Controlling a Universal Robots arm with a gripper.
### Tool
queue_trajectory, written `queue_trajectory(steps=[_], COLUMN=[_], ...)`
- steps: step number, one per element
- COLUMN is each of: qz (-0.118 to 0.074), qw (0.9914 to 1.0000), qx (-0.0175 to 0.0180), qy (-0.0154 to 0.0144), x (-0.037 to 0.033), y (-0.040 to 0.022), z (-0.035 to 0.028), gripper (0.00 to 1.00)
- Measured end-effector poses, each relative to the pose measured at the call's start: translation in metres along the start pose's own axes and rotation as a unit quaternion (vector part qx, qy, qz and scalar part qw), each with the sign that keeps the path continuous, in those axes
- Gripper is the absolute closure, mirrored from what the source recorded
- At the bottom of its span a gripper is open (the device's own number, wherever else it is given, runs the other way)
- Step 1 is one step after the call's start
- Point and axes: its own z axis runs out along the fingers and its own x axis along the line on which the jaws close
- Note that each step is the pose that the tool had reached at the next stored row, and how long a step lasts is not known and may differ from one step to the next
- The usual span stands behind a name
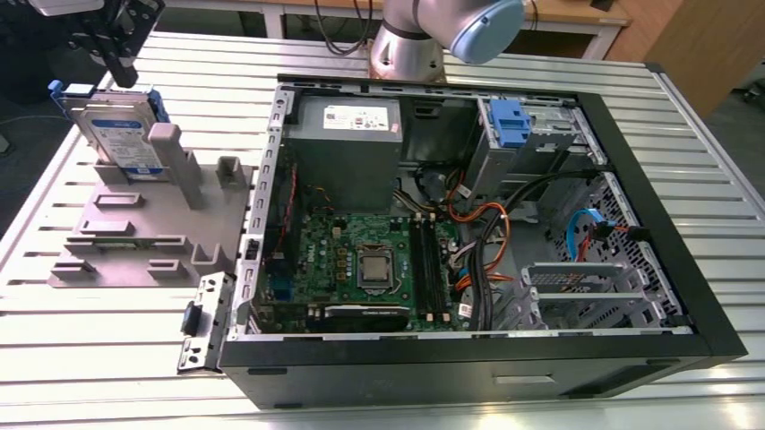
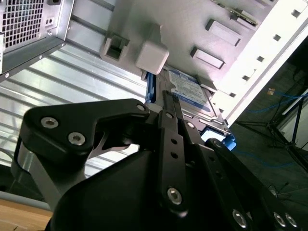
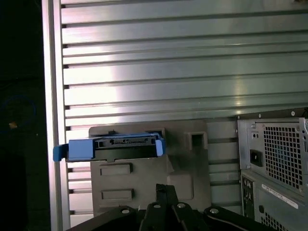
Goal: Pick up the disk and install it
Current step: 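Reach for the disk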
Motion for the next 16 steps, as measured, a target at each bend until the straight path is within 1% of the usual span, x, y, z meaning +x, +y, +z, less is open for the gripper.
queue_trajectory(steps=[6,11,13,16], qz=[0.0,0.0,-0.001,-0.001], qw=[1.0,1.0,1.0,1.0], qx=[0.0,0.0,0.0,0.0], qy=[0.0001,0.0001,0.0001,0.0001], x=[0.0252,0.0473,0.054,0.0611], y=[0.0047,0.0097,0.0112,0.0135], z=[0.0022,0.0049,0.0061,0.0078], gripper=[0.89,0.89,0.89,0.89])
